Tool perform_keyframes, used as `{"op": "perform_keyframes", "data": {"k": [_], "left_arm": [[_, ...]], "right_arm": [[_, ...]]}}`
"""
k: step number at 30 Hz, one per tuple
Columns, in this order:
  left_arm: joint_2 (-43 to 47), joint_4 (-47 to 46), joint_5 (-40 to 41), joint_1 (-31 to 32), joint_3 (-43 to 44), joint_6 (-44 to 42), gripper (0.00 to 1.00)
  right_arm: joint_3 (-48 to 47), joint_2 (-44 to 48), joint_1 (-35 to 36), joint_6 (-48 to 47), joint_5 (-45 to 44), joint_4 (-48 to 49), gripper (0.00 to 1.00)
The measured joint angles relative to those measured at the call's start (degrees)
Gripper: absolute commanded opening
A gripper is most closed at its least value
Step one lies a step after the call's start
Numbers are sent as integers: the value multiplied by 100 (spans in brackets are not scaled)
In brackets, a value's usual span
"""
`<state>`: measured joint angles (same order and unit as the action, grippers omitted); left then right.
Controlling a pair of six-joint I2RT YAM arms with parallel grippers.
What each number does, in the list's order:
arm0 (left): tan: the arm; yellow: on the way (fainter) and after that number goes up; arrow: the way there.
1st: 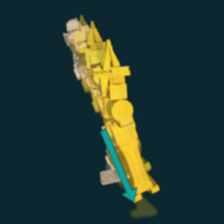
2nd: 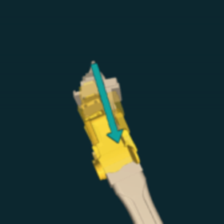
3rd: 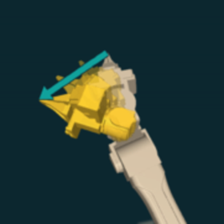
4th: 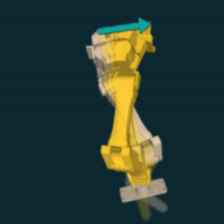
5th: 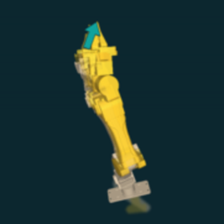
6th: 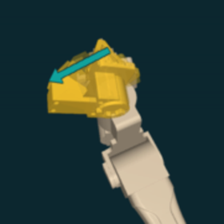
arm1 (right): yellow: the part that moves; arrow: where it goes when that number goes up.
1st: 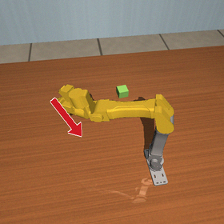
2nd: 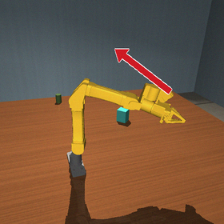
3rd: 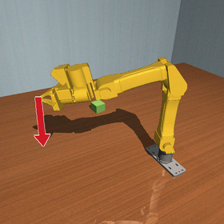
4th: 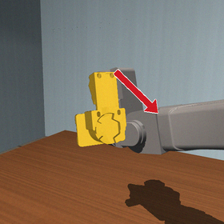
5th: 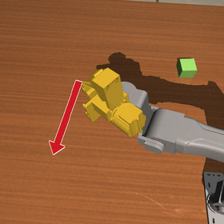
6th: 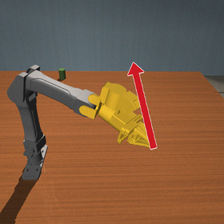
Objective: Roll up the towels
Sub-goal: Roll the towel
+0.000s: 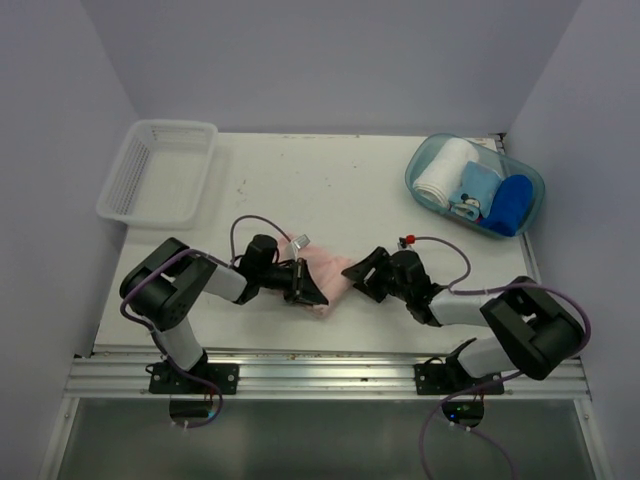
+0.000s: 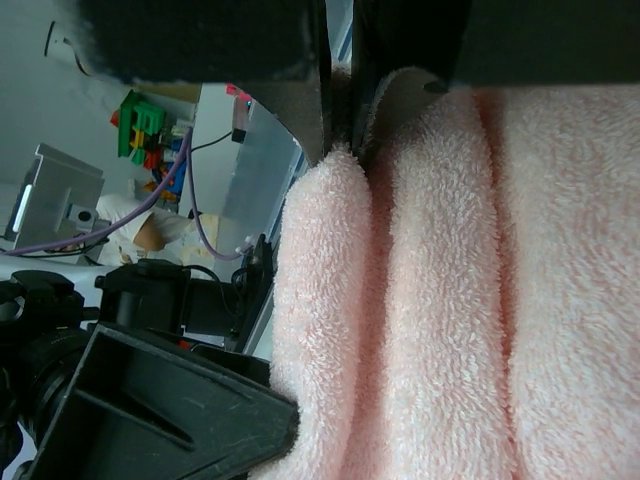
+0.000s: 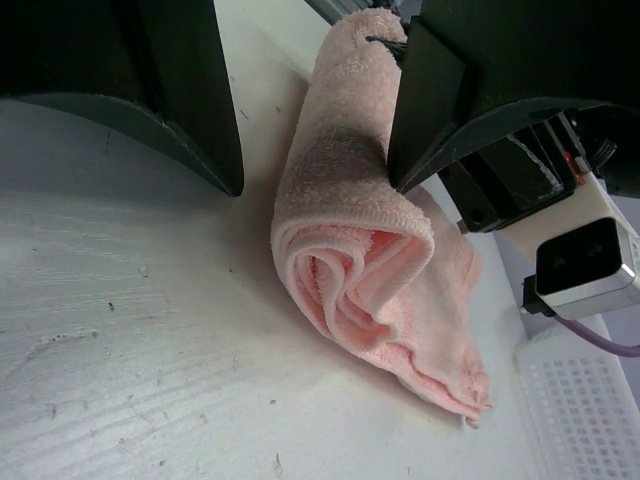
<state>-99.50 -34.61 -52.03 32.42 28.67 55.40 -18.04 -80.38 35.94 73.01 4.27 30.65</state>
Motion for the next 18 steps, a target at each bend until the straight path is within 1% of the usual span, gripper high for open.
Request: {"op": "perform_keyframes", "data": {"k": [5,9,12,14,18], "left_arm": [[-13,-269,-44,-76,-160,168,0],[-15,-448,-76,-114,-243,280,0],[-26,-564,-114,-131,-264,358,0],[-57,-647,-138,-136,-271,400,0],[-144,-791,-184,-162,-282,466,0]], "right_arm": [[35,79,0,50,7,149,65],[262,732,-9,42,-24,9,66],[420,1314,-24,24,-59,-199,65],[516,1545,-28,22,-83,-278,65],[623,1510,-24,15,-136,-450,64]]}}
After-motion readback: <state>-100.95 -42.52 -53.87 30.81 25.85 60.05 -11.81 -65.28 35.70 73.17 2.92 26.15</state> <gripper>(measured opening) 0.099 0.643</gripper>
